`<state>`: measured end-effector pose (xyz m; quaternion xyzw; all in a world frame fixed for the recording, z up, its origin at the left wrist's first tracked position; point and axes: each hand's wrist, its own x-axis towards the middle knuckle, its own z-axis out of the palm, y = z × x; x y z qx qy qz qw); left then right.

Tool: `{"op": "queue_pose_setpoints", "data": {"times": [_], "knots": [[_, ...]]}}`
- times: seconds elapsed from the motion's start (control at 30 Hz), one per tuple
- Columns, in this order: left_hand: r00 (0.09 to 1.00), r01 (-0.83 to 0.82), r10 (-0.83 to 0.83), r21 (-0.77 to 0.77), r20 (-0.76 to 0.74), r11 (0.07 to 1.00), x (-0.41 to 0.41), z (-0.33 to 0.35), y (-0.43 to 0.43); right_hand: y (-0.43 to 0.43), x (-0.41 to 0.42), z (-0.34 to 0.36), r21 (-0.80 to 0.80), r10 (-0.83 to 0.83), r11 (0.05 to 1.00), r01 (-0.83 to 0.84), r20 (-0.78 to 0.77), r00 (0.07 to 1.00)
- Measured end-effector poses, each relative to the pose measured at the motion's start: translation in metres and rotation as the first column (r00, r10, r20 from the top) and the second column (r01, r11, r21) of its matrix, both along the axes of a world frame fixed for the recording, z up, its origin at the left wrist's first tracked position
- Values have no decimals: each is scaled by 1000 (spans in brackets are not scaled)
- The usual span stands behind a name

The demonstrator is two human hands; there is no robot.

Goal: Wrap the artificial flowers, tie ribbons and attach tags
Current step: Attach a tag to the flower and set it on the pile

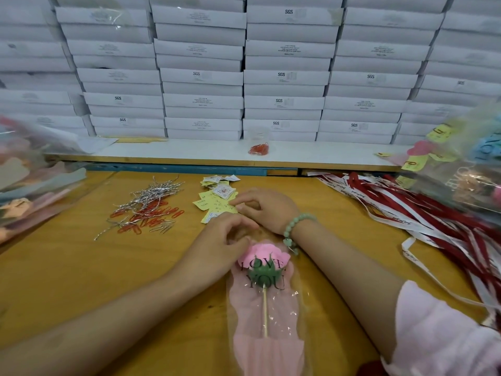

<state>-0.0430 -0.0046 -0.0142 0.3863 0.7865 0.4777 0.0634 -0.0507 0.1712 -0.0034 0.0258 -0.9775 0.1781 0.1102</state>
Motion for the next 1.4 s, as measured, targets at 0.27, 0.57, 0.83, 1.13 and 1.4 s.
{"op": "queue_pose_setpoints", "data": {"times": [0.27,0.57,0.83,1.13,1.4], "knots": [[995,-38,31,82,92,996,0,4,-2,0,0,-3,-126,-70,990,61,-76,995],[998,-31,29,45,61,999,1,5,-2,-10,-1,-3,-99,-57,994,47,-96,994],[999,-28,27,28,33,999,1,5,-3,-13,-2,-2,-21,-163,986,164,-294,942],[994,-46,43,31,103,998,-2,7,-5,-5,-3,0,-653,-331,748,117,-214,919],[991,-59,53,46,119,997,-10,11,-9,8,3,8,-876,-374,473,93,-104,921]]}}
